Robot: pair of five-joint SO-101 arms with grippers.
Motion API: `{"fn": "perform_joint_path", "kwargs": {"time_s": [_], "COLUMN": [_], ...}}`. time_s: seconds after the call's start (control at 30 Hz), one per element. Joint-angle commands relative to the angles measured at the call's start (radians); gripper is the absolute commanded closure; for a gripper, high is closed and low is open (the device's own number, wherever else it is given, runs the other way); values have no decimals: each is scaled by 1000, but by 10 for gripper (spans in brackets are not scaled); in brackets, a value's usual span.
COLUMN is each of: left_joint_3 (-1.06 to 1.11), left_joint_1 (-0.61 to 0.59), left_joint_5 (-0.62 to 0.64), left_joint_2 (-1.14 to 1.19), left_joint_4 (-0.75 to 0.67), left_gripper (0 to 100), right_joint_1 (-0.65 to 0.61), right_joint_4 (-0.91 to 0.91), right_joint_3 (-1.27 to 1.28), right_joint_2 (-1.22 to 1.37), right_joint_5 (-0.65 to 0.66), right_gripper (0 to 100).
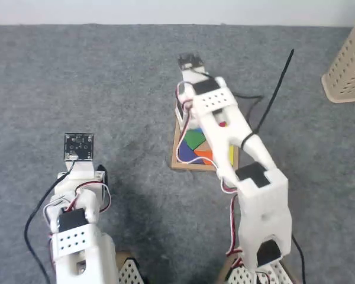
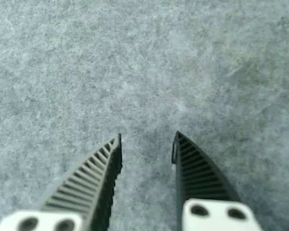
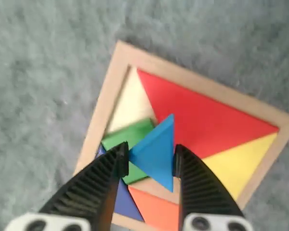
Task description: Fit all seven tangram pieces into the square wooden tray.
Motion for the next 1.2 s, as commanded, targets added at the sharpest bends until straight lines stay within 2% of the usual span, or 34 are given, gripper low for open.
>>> {"fn": "perform_joint_path", "kwargs": {"time_s": [0.0,0.2,0.4,0.8,0.97,1.17], "left_joint_3": [-4,-4,-4,-4,-4,-4], "left_joint_1": [-5,-5,-5,-5,-5,-5], "left_joint_5": [-6,-6,-6,-6,-6,-6], "left_joint_2": [-20,-20,-20,-20,-20,-20], "left_joint_4": [-26,-26,-26,-26,-26,-26], "left_gripper": [832,832,832,832,832,832], "right_joint_1": [-36,-96,-99,-130,-107,-56], "right_joint_4": [35,35,-13,76,104,101], "right_joint_3": [-157,-241,-259,-259,-259,-265], "right_joint_2": [22,105,143,165,157,154], "right_joint_5": [-12,-3,-3,-12,-78,-35], "right_gripper": [887,887,887,881,886,886]}}
